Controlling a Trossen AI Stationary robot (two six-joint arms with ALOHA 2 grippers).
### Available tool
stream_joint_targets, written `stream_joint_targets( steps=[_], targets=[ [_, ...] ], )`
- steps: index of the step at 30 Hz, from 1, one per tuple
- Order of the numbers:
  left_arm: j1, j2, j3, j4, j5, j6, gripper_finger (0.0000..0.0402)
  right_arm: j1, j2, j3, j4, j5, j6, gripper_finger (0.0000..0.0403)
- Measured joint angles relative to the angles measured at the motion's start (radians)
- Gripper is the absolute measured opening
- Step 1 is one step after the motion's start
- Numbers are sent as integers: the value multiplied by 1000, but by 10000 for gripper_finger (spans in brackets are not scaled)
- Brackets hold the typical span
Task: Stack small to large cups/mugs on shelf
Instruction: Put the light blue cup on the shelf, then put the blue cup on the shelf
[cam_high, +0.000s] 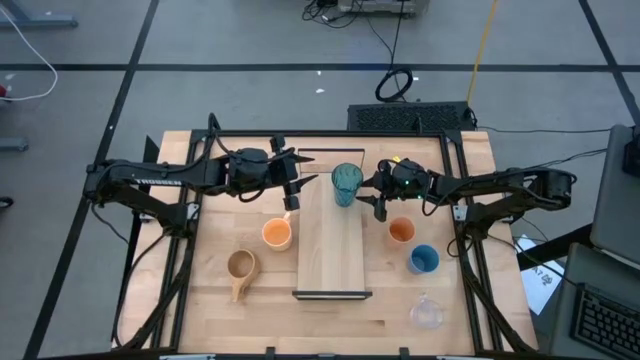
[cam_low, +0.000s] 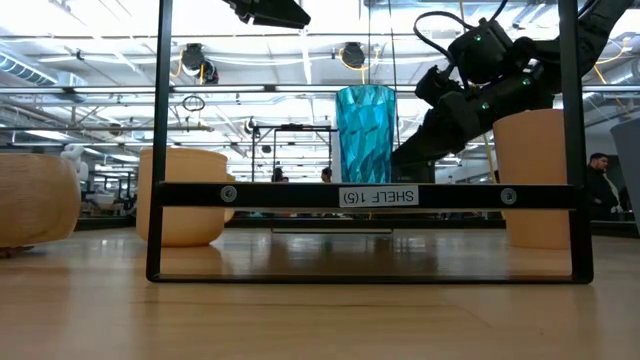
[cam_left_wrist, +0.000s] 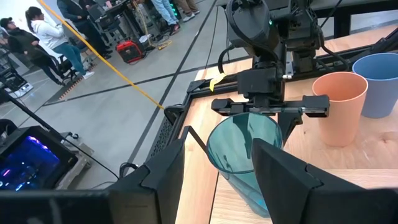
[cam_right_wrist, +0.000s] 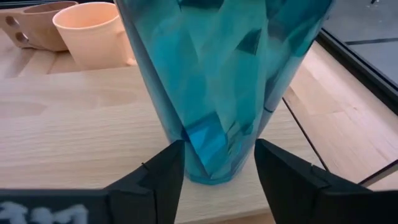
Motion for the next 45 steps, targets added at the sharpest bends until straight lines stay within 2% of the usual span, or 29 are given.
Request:
stream_joint_targets(
  steps=[5,10,16,23,30,39,45],
  targets=[
    [0,0,0,-5,0,0,189,0,-5,0,-17,0,-1,183],
    [-11,0,0,-30,0,-4,189,0,-71,0,-49,0,0,183],
    [-26,0,0,-50,-1,-19,189,0,-211,0,-174,3,4,183],
    [-40,0,0,-119,-8,-63,189,19,-385,0,-332,8,97,183],
    [-64,0,-47,-156,-34,-114,189,111,-509,10,-436,112,138,183],
    [-97,0,-124,-152,-58,-146,189,218,-528,143,-621,142,189,183],
    [-126,0,-132,-153,-58,-145,189,285,-527,239,-753,241,225,183]
  ],
)
